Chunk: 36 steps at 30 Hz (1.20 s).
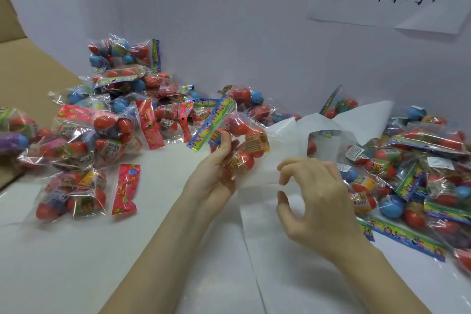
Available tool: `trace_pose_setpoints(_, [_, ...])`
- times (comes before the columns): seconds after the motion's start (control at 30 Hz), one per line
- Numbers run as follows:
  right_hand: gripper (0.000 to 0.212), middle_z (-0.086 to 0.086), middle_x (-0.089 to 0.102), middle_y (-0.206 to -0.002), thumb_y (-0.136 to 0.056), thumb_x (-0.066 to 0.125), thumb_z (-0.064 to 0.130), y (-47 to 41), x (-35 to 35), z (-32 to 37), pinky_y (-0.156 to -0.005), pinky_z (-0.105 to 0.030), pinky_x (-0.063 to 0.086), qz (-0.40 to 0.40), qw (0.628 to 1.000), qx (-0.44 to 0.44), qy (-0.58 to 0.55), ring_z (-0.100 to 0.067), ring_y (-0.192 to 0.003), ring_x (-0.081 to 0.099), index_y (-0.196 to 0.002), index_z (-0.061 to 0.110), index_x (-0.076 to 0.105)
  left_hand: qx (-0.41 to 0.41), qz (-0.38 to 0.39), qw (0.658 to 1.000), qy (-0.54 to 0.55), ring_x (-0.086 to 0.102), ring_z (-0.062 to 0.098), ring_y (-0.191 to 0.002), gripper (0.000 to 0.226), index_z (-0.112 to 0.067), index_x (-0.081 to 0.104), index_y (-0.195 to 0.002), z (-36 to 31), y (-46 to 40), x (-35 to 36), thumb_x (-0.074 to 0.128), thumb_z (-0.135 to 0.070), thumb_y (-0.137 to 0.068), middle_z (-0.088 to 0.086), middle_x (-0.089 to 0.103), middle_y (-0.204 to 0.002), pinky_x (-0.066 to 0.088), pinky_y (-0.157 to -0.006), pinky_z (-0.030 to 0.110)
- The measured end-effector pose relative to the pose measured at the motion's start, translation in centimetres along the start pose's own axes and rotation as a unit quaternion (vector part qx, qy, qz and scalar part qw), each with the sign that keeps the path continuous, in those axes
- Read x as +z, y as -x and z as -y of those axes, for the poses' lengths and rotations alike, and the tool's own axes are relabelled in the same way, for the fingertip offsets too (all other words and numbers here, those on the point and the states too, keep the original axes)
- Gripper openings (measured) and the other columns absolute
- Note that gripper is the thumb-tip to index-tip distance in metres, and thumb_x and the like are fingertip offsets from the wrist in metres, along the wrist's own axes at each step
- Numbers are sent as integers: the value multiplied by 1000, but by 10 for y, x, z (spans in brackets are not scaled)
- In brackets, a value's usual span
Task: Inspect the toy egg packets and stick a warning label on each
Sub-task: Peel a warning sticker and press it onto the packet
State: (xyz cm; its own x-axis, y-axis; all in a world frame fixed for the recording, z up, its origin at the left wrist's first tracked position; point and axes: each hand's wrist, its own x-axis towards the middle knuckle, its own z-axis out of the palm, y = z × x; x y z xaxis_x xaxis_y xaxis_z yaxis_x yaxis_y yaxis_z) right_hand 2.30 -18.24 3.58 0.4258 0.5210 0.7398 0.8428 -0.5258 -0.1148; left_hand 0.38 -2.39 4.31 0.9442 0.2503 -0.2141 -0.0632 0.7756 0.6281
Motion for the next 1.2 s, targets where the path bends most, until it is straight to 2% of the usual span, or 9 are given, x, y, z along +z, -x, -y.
trace_pose_setpoints(0.1, [25,-3,59,-82,-69,50,28,-2,-5,-4,-70,-30,36,-16,991,92,-93,-12,-78,48,-83,8,54,71,-45,983,-162,63,16,-90,27,-14,60,-103,-2,1,-1,53,-36,-89,4,67,-102,52,-71,26])
trace_pose_setpoints(0.23, [22,10,56,-82,-72,48,41,-3,-13,-8,-71,-24,40,-63,945,204,-247,-12,-82,53,-83,21,50,188,-67,946,-255,65,3,-66,27,-12,64,-100,-7,7,2,57,-35,-86,3,70,-84,48,-50,13])
trace_pose_setpoints(0.37, [8,22,57,-83,-80,47,33,-8,-19,-12,-71,-11,38,-97,910,233,-328,2,-80,50,-84,30,53,114,-2,961,-252,63,11,-66,38,-18,65,-93,-9,16,9,59,-47,-70,2,71,-84,49,-49,19])
trace_pose_setpoints(0.5, [18,28,59,-86,-84,46,21,-10,-23,-14,-75,-13,38,-115,911,222,-327,3,-84,52,-85,35,56,21,75,975,-209,64,6,-54,27,-23,67,-71,-12,23,11,58,-47,-63,-7,70,-69,48,-46,16])
trace_pose_setpoints(0.6, [25,27,59,-87,-84,47,15,-11,-25,-11,-76,-12,37,-111,926,196,-303,2,-86,52,-86,38,57,33,107,961,-251,64,6,-57,27,-20,67,-86,-9,23,10,64,-32,-62,-4,70,-74,49,-50,16])
trace_pose_setpoints(0.77, [28,28,54,-83,-85,50,13,-12,-27,0,-68,-17,38,-64,945,157,-280,1,-79,48,-91,39,58,71,107,948,-291,63,11,-66,53,-6,57,-117,-2,20,10,68,-14,-66,2,70,-85,49,-57,18])
trace_pose_setpoints(0.87, [24,21,55,-88,-85,48,24,-12,-26,6,-76,-23,39,-46,957,142,-247,-1,-79,48,-96,44,53,73,111,944,-303,64,19,-74,49,-5,54,-121,1,20,9,67,-10,-74,7,70,-93,49,-60,20])
trace_pose_setpoints(1.0, [30,30,51,-85,-83,53,23,-10,-24,8,-81,-40,41,-31,962,155,-224,0,-80,47,-98,47,48,67,118,937,-321,65,23,-86,47,-9,54,-122,1,21,10,67,-13,-77,11,71,-103,50,-63,20])
trace_pose_setpoints(1.2, [24,20,52,-78,-81,46,36,-10,-22,9,-75,-40,42,-25,966,145,-214,-1,-82,46,-103,48,44,62,112,937,-325,62,27,-98,58,-12,54,-123,2,22,10,69,-23,-68,13,68,-109,48,-73,28])
